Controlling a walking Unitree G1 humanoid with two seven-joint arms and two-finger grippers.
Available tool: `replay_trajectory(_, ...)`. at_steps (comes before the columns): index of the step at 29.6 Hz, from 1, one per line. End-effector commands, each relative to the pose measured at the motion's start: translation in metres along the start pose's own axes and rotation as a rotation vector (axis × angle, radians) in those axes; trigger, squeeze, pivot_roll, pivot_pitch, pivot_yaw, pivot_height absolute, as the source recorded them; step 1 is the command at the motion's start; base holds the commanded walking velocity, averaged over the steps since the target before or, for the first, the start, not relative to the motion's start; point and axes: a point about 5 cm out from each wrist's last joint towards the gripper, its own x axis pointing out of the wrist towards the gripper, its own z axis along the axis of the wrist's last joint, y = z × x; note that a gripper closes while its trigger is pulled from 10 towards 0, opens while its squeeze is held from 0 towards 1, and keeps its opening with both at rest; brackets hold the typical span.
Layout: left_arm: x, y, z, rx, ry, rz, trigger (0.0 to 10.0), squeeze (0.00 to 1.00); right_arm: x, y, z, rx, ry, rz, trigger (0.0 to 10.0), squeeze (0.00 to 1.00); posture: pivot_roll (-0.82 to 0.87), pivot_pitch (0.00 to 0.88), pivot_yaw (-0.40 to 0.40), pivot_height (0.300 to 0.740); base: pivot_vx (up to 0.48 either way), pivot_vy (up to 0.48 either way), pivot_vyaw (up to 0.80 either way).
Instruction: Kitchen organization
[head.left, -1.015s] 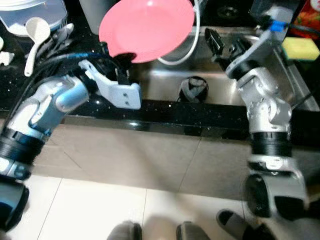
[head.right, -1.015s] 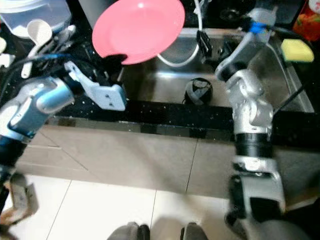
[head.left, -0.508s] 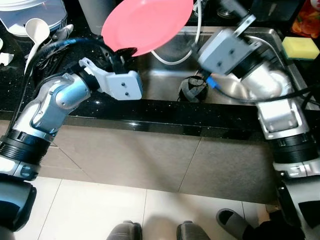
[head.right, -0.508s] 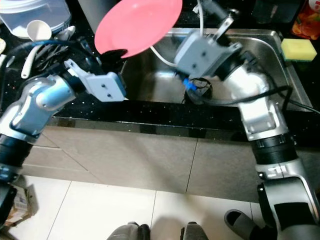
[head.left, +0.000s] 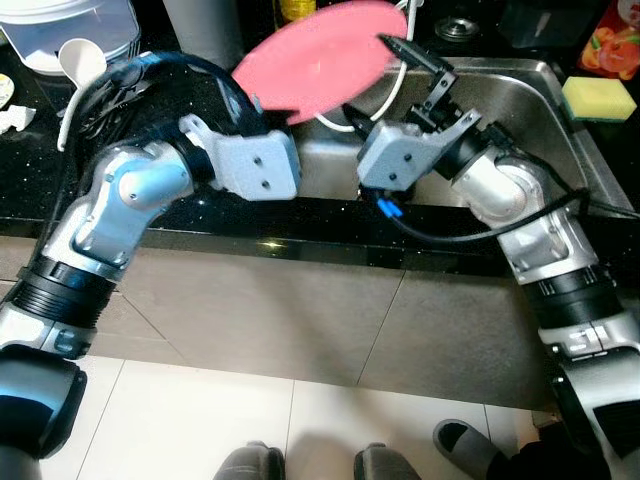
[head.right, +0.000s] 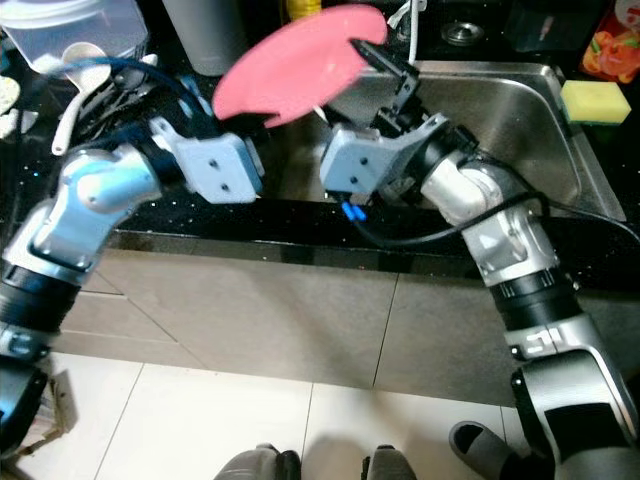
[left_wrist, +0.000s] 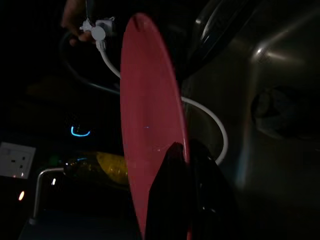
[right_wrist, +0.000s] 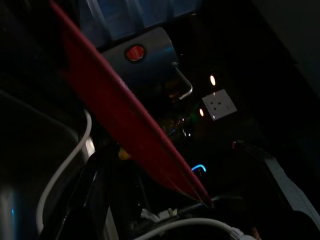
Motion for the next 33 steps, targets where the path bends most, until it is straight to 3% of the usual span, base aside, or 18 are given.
replay_trajectory(1, 0.002, -0.01, -0.001, -0.02, -0.002, -0.069, 10.0, 0.0, 0.004, -0.002, 0.001, -0.031, -0.011, -0.006, 10.0, 0.0, -0.03, 0.112, 0.093, 0.74, 0.0, 0.0, 0.0)
replay_trajectory(3, 0.002, -0.011, 0.0, -0.024, -0.006, -0.08, 10.0, 0.0, 0.003, -0.001, -0.001, -0.039, -0.003, 0.001, 10.0, 0.0, -0.03, 0.111, 0.093, 0.74, 0.0, 0.0, 0.0)
replay_trajectory(4, 0.003, -0.012, 0.001, -0.033, -0.012, -0.087, 10.0, 0.0, 0.003, 0.001, -0.003, -0.037, 0.004, 0.01, 4.7, 0.0, -0.03, 0.113, 0.093, 0.74, 0.0, 0.0, 0.0)
replay_trajectory(5, 0.003, -0.012, 0.001, -0.033, -0.012, -0.087, 10.0, 0.0, 0.003, 0.001, -0.003, -0.037, 0.004, 0.01, 4.7, 0.0, -0.03, 0.113, 0.093, 0.74, 0.0, 0.0, 0.0)
replay_trajectory(6, 0.004, -0.013, 0.002, -0.037, -0.015, -0.09, 10.0, 0.0, 0.002, 0.004, -0.004, -0.029, 0.011, 0.019, 0.0, 0.0, -0.03, 0.114, 0.093, 0.74, 0.0, 0.0, 0.0)
replay_trajectory(15, 0.005, -0.008, 0.006, -0.063, -0.037, -0.066, 10.0, 0.0, -0.001, 0.021, -0.009, 0.077, 0.016, 0.07, 0.0, 0.0, -0.03, 0.116, 0.087, 0.74, 0.0, 0.0, 0.0)
replay_trajectory(30, 0.005, -0.013, 0.009, -0.139, -0.04, -0.078, 10.0, 0.0, 0.001, 0.025, -0.004, 0.09, -0.027, 0.094, 0.0, 0.0, -0.02, 0.115, 0.083, 0.74, 0.0, 0.0, 0.0)
replay_trajectory(31, 0.006, -0.014, 0.008, -0.142, -0.037, -0.086, 10.0, 0.03, 0.002, 0.025, -0.004, 0.084, -0.025, 0.095, 4.4, 0.0, -0.02, 0.115, 0.084, 0.74, 0.0, 0.0, 0.0)
replay_trajectory(33, 0.006, -0.014, 0.008, -0.143, -0.035, -0.091, 10.0, 0.03, 0.002, 0.025, -0.005, 0.08, -0.022, 0.096, 4.4, 0.0, -0.02, 0.116, 0.084, 0.74, 0.0, 0.0, 0.0)
